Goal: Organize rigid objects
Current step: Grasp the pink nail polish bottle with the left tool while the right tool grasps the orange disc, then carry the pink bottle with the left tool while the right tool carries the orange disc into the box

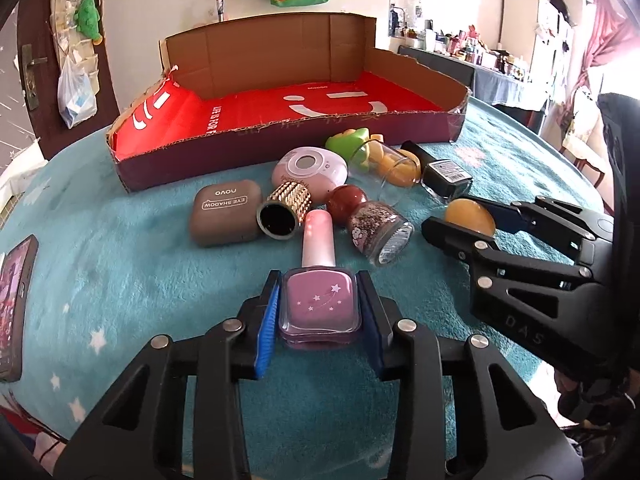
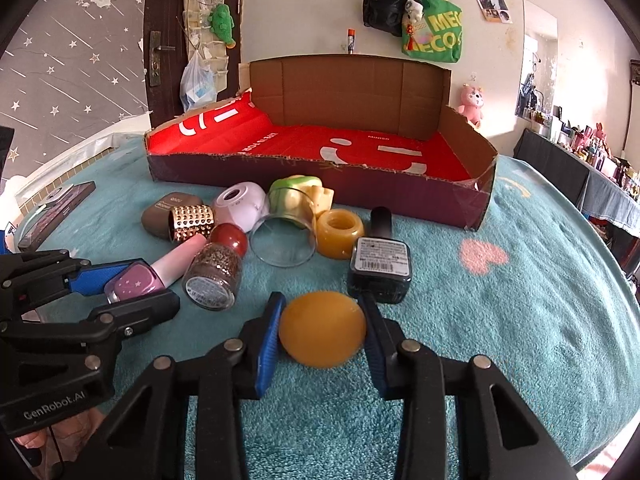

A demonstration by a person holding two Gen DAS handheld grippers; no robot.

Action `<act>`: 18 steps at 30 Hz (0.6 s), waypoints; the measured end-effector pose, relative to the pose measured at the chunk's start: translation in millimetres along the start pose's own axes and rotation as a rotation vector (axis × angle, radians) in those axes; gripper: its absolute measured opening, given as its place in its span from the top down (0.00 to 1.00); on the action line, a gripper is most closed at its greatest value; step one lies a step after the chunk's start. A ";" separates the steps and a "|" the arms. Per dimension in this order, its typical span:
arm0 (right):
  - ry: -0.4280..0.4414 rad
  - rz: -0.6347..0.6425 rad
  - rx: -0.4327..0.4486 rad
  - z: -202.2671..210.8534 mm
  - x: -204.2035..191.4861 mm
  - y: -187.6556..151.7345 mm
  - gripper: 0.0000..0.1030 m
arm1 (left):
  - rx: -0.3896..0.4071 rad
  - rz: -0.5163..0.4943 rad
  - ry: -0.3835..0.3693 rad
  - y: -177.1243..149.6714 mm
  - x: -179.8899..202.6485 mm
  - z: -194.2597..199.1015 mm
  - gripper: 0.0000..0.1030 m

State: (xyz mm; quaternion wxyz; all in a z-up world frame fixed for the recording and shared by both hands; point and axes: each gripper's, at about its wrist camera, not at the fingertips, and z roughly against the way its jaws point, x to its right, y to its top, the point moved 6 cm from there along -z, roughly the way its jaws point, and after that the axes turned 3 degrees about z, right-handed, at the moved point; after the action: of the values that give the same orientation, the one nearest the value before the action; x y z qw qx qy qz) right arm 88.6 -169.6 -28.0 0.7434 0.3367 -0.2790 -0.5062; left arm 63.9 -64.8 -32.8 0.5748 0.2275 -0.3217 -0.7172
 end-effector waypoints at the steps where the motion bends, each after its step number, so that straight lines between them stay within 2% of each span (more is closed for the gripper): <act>1: 0.000 -0.001 0.000 0.6 -0.2 0.7 0.61 | -0.001 0.004 -0.011 -0.6 -0.4 1.4 0.67; 5: 0.010 -0.006 0.014 8.6 0.6 5.4 0.62 | 0.018 0.017 -0.039 0.8 -4.3 10.4 0.67; 13: 0.072 -0.050 0.061 27.4 3.3 28.9 0.62 | 0.135 0.017 -0.048 21.3 -11.4 41.7 0.67; 18: 0.102 -0.049 0.076 32.8 3.4 41.6 0.62 | 0.172 0.010 -0.040 37.0 -16.8 47.2 0.67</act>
State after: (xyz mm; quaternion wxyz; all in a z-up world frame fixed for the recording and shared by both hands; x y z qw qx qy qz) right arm 88.5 -169.1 25.1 0.7306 0.3970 -0.2514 -0.4954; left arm 60.0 -43.9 25.8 0.5500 0.2601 -0.3947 -0.6885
